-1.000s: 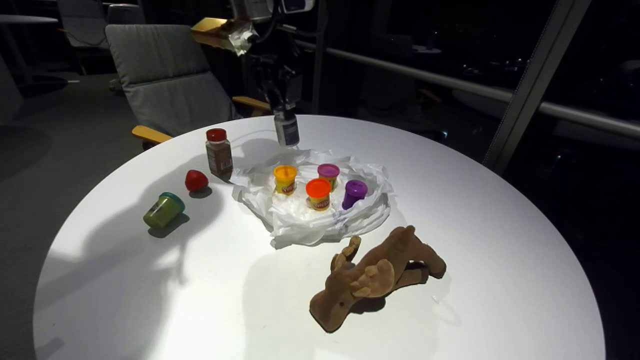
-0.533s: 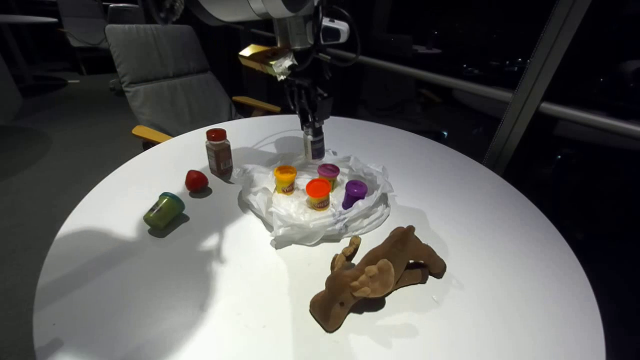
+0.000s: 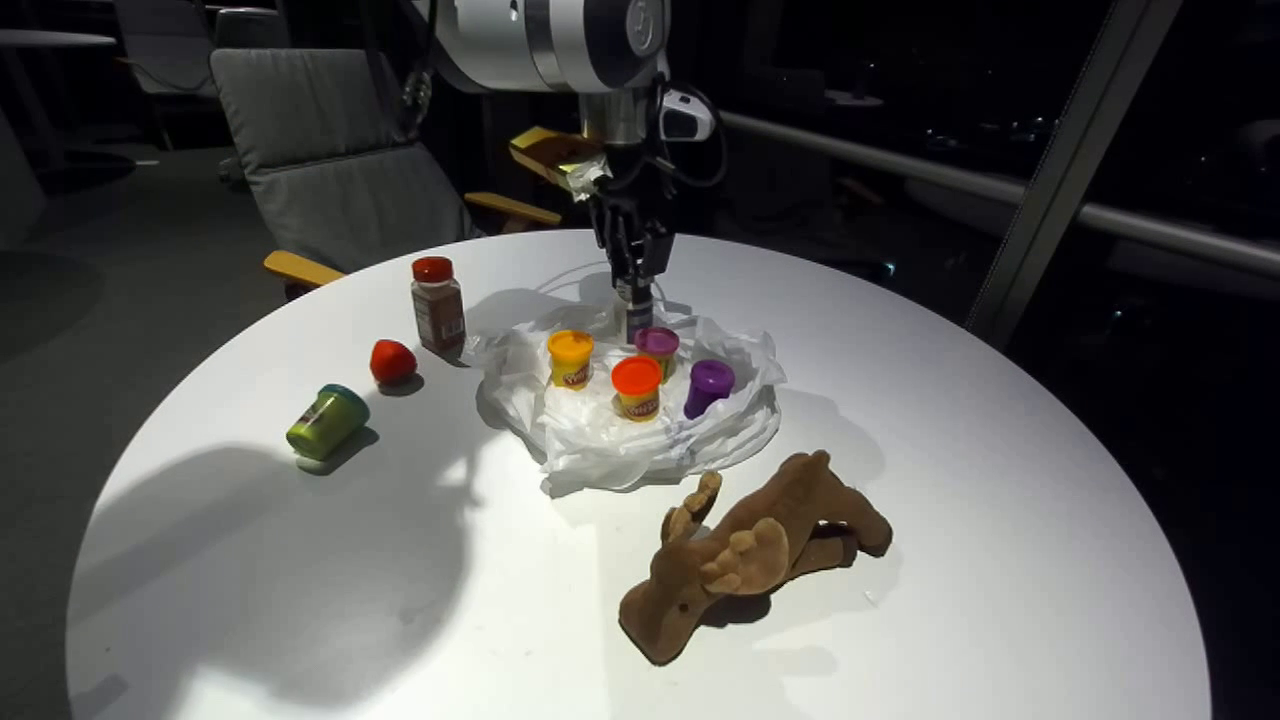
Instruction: Put the contents on the table into the plastic bag.
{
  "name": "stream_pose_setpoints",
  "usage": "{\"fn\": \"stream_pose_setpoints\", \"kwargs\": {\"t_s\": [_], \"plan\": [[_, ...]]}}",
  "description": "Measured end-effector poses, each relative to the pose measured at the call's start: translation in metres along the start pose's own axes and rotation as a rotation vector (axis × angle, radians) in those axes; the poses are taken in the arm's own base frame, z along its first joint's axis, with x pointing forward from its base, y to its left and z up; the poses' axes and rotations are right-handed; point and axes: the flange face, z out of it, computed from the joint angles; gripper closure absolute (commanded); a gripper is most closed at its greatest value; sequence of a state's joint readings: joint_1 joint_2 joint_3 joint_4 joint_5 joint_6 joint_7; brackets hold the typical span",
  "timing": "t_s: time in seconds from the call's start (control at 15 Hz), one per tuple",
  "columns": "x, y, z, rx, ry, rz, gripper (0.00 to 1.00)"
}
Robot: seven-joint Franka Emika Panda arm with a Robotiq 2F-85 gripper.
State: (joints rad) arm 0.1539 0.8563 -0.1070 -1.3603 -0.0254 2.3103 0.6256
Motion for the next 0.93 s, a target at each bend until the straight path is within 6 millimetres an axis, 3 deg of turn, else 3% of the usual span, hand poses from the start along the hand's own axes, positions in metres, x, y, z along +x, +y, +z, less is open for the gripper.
{"fn": "stream_pose_setpoints", "kwargs": {"t_s": [0.07, 0.33, 0.6, 0.93], "plan": [[0.0, -0.001, 0.003, -0.001, -0.003, 0.001, 0.3], [-0.002, -0.005, 0.004, -0.007, -0.007, -0.008, 0.01], [-0.019, -0.026, -0.025, -0.066, -0.024, -0.079, 0.0], [-0.068, -0.082, -0.077, -0.136, -0.024, -0.303, 0.0]]}}
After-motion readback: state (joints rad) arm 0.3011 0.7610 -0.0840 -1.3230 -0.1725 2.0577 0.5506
